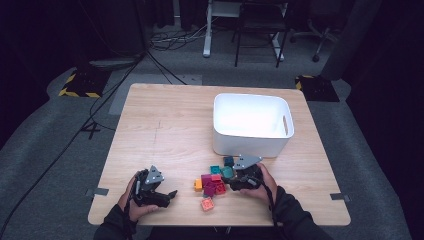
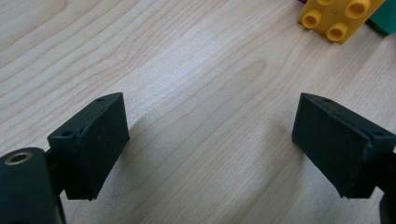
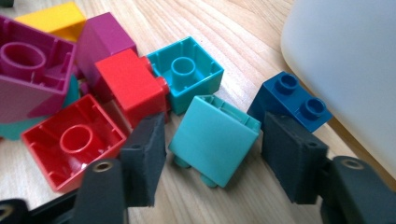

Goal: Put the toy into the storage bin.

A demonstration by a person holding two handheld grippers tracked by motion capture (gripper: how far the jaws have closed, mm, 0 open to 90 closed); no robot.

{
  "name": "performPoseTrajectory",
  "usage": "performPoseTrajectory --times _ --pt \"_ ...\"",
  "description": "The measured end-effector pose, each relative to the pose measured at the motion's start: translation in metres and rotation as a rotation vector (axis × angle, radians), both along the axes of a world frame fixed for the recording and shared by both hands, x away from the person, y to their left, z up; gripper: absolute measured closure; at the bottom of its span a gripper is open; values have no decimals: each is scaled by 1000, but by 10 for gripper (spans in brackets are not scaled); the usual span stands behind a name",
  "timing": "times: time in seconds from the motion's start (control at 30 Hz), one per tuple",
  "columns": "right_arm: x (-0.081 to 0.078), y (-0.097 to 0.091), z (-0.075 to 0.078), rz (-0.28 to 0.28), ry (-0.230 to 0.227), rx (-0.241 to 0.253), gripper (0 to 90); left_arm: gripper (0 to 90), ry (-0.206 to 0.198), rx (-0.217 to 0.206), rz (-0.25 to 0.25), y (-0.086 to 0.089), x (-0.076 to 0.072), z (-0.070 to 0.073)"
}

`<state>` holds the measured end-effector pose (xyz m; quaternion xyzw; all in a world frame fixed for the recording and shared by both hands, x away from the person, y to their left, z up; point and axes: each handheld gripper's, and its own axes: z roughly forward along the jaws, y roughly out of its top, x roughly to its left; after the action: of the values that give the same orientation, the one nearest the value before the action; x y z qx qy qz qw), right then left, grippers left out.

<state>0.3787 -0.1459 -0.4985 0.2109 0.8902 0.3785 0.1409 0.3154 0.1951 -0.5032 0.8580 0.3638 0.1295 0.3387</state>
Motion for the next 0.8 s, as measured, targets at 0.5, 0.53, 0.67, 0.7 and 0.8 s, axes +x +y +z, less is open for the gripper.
performPoseTrajectory --times 0.5,0.53,0.67,0.7,0.8 --pt "-3 -12 4 -32 13 20 591 111 -1 -2 2 0 0 0" --pt "-5 -14 5 -36 17 21 592 111 -1 -1 2 0 0 0" --pt "-9 -22 14 -21 -6 34 593 111 0 -1 2 0 0 0" --pt "-11 -24 17 -26 -5 45 593 111 0 0 0 0 0 0" --pt "-13 -34 26 -26 -32 60 593 111 -1 1 0 0 0 0"
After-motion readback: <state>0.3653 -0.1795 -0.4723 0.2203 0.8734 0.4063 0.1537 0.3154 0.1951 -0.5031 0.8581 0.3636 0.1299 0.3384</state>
